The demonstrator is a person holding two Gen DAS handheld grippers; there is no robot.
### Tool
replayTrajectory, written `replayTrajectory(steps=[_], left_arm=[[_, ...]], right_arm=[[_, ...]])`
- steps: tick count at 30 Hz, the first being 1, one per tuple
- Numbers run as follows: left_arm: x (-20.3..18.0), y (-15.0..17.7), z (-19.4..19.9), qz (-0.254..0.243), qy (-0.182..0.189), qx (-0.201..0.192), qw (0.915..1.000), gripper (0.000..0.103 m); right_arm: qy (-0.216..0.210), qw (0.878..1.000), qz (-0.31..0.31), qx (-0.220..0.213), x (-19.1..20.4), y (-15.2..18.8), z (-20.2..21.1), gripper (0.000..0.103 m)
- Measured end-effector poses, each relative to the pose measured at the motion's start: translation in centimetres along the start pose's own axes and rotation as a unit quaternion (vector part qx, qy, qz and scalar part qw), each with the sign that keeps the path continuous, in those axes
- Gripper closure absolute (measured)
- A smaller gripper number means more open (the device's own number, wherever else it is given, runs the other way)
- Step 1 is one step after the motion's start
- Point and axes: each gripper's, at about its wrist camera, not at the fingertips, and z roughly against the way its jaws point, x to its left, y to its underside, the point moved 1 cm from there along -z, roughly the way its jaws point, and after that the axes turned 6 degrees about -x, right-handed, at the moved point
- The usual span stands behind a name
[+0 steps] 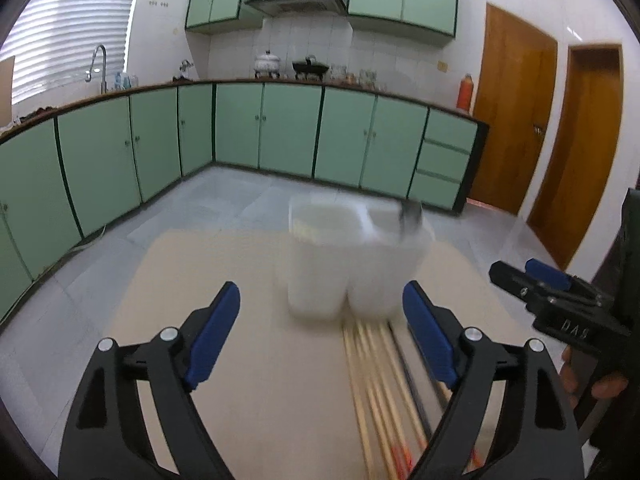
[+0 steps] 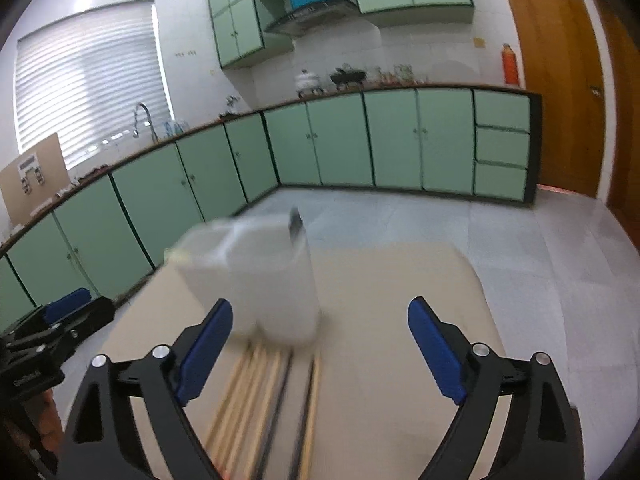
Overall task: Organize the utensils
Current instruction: 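Withdraw both open tools from the holder toward the chopstick row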
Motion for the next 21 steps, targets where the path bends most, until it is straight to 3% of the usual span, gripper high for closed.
replayTrajectory(steps=[7, 13, 21], left_arm=[[0.1, 7.0, 2.9, -0.015, -0.007, 0.062, 0.9980, 0.021], [0.1, 10.6, 4.2, -0.027, -0.010, 0.096, 0.9950, 0.021], [-0.4, 13.2, 4.5, -0.047, -0.009, 0.120, 0.9916, 0.021]], right_arm=[[0.019, 0.998, -0.001, 0.052, -0.7, 6.5, 4.4, 0.015], [0.023, 0.997, 0.004, 0.072, -0.2, 10.4, 7.2, 0.016], [0.017, 0.995, 0.033, 0.097, 1.1, 13.2, 8.6, 0.034]])
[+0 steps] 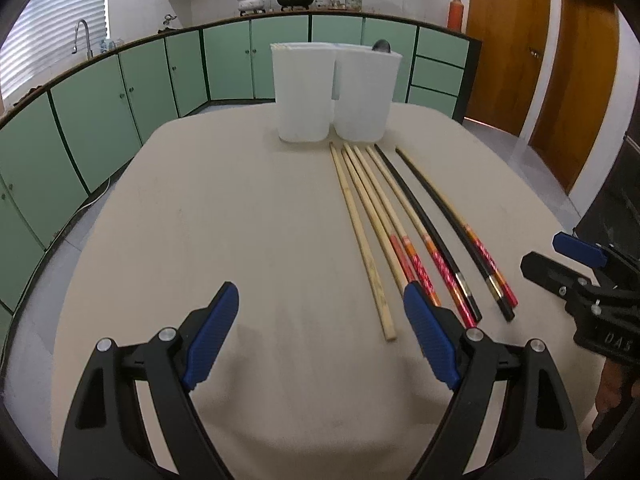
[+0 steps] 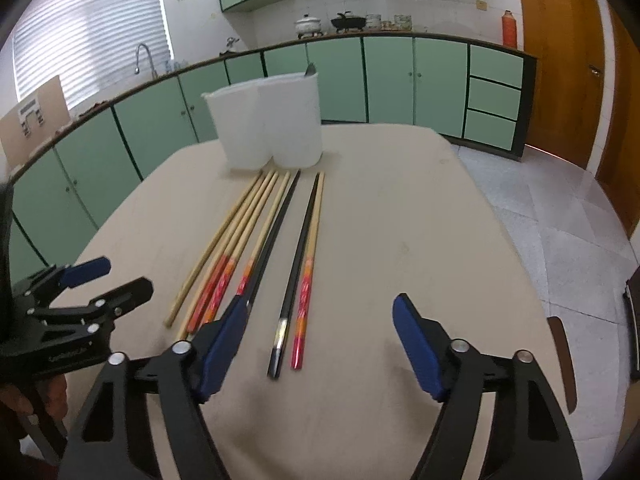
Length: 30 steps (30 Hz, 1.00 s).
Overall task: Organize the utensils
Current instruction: 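Withdraw both open tools from the holder toward the chopstick row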
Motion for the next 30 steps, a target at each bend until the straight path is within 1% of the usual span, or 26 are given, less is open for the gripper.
replayTrajectory(steps=[3, 7, 9, 14, 17, 20, 22, 30], left_arm=[[0.0, 0.7, -0.3, 0.005, 0.002, 0.013, 0.9999, 0.022], [-0.4, 1.5, -0.6, 0.011, 0.000, 0.021, 0.9997, 0.023], [-0.3, 1.8, -0.7, 0.018, 0.001, 0.024, 0.9996, 0.024], [-0.5, 2.1, -0.8, 0.018, 0.000, 0.023, 0.9996, 0.025], [-0.6, 2.2, -0.8, 0.019, 0.000, 0.025, 0.9995, 0.025], [-0.6, 2.2, -1.0, 0.022, 0.001, 0.028, 0.9994, 0.025], [-0.6, 2.2, -1.1, 0.022, -0.001, 0.029, 0.9993, 0.025], [-0.6, 2.2, -1.5, 0.024, -0.005, 0.032, 0.9992, 0.025]], right_arm=[[-0.001, 1.000, 0.005, 0.012, 0.4, 0.6, -0.2, 0.043], [-0.003, 1.000, 0.008, 0.023, 0.8, 1.6, -0.2, 0.048], [-0.002, 1.000, 0.007, 0.026, 0.8, 1.9, -0.3, 0.053], [-0.005, 1.000, -0.006, 0.022, 0.4, 2.4, 0.0, 0.054], [0.002, 1.000, -0.011, 0.024, -0.1, 2.3, 0.0, 0.056], [0.007, 0.999, -0.006, 0.033, -0.3, 2.5, -0.5, 0.059], [0.007, 0.999, -0.003, 0.037, -0.1, 2.6, -0.8, 0.060], [0.017, 0.999, 0.011, 0.032, 0.6, 2.4, -1.9, 0.060]])
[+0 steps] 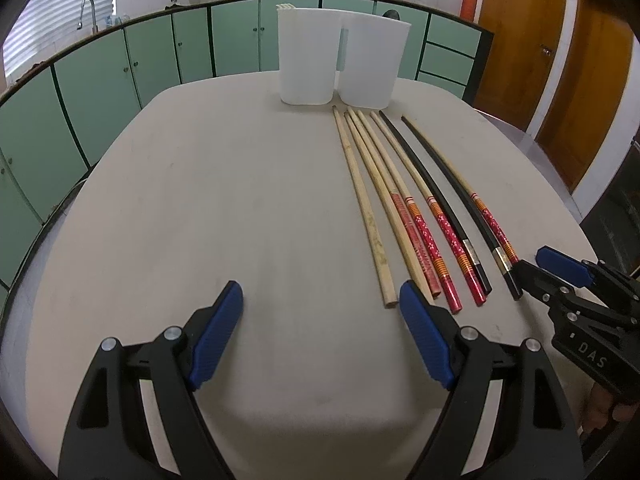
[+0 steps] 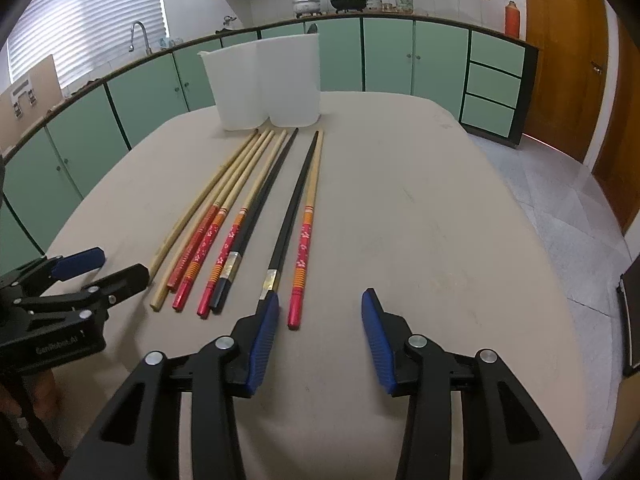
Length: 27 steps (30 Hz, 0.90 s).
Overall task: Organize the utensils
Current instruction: 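Withdraw both open tools from the holder toward the chopstick row, then grasp a plain wooden chopstick with the left tool while the right tool grasps a red chopstick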
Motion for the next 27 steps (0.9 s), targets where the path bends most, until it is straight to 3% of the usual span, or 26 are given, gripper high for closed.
replayTrajectory(steps=[8, 13, 16, 17, 18, 21, 27], left_arm=[[-0.3, 0.0, -0.4, -0.009, -0.010, 0.000, 0.9999, 0.029], [-0.6, -0.1, -0.3, -0.008, -0.006, -0.005, 0.9999, 0.053], [-0.8, -0.2, -0.2, -0.009, 0.008, -0.003, 0.9999, 0.078], [-0.8, -0.2, -0.2, -0.009, 0.014, -0.002, 0.9999, 0.091], [-1.0, -0.2, -0.3, -0.009, 0.021, 0.002, 0.9997, 0.097], [-1.1, -0.2, -0.1, -0.011, 0.025, 0.003, 0.9996, 0.097], [-1.1, -1.7, 2.0, -0.015, 0.020, -0.031, 0.9992, 0.097]], right_arm=[[0.005, 1.000, 0.014, -0.008, 0.5, 0.1, -0.3, 0.070], [0.000, 1.000, 0.018, -0.014, 0.7, 0.2, -0.2, 0.085], [-0.005, 1.000, 0.011, -0.013, 0.5, 0.1, -0.3, 0.092], [-0.006, 1.000, 0.008, -0.012, 0.5, 0.1, -0.3, 0.095], [-0.009, 1.000, 0.005, -0.010, 0.4, 0.1, -0.4, 0.096], [-0.014, 1.000, 0.001, -0.005, 0.3, -0.2, -0.3, 0.096], [-0.018, 0.999, -0.006, -0.027, -0.2, -1.6, 1.4, 0.097]])
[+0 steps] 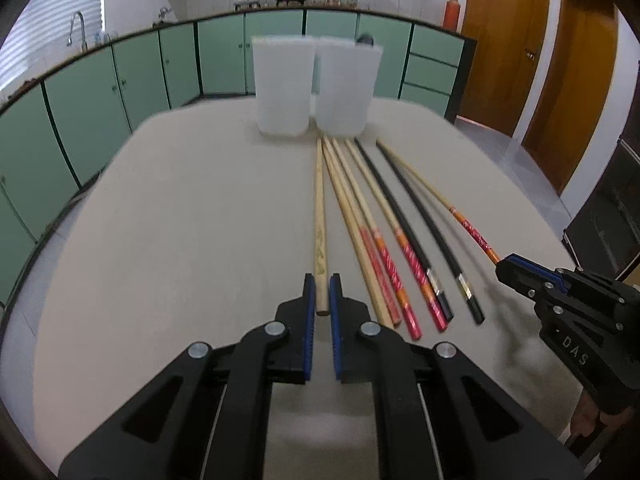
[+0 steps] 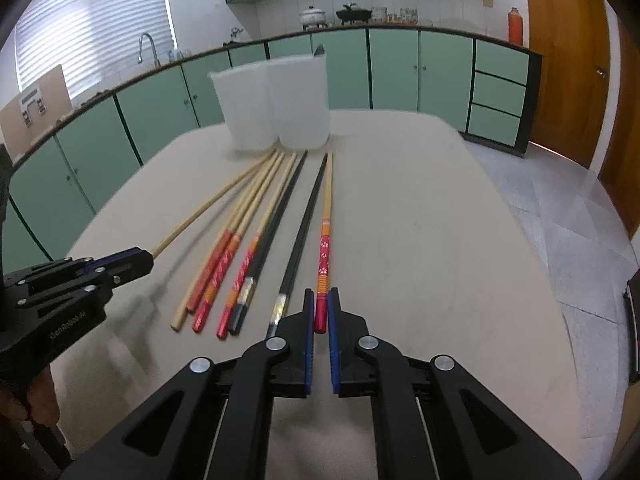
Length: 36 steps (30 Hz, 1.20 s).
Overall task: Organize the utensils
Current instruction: 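Grasp a plain wooden chopstick with the left tool while the right tool grasps a red chopstick, then lift both chopsticks, lower them into the holder and open both tools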
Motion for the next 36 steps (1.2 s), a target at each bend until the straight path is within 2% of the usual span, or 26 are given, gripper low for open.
replayTrajectory(steps=[7, 18, 25, 36], left_arm=[[-0.3, -2.7, 3.1, -0.007, -0.008, -0.054, 0.9985, 0.097], [0.1, -8.7, 7.9, -0.011, -0.004, -0.144, 0.9895, 0.097], [0.0, -12.2, 8.9, -0.009, 0.009, -0.175, 0.9845, 0.097], [0.3, -15.4, 9.1, 0.000, 0.036, -0.185, 0.9822, 0.097]], right_arm=[[-0.003, 0.999, 0.004, -0.050, -0.1, -3.0, 3.0, 0.097], [-0.016, 0.993, 0.026, -0.113, 0.0, -9.0, 6.3, 0.097], [-0.038, 0.991, 0.026, -0.124, -0.1, -13.2, 6.7, 0.097], [-0.082, 0.988, 0.050, -0.123, 0.2, -19.0, 6.3, 0.098]])
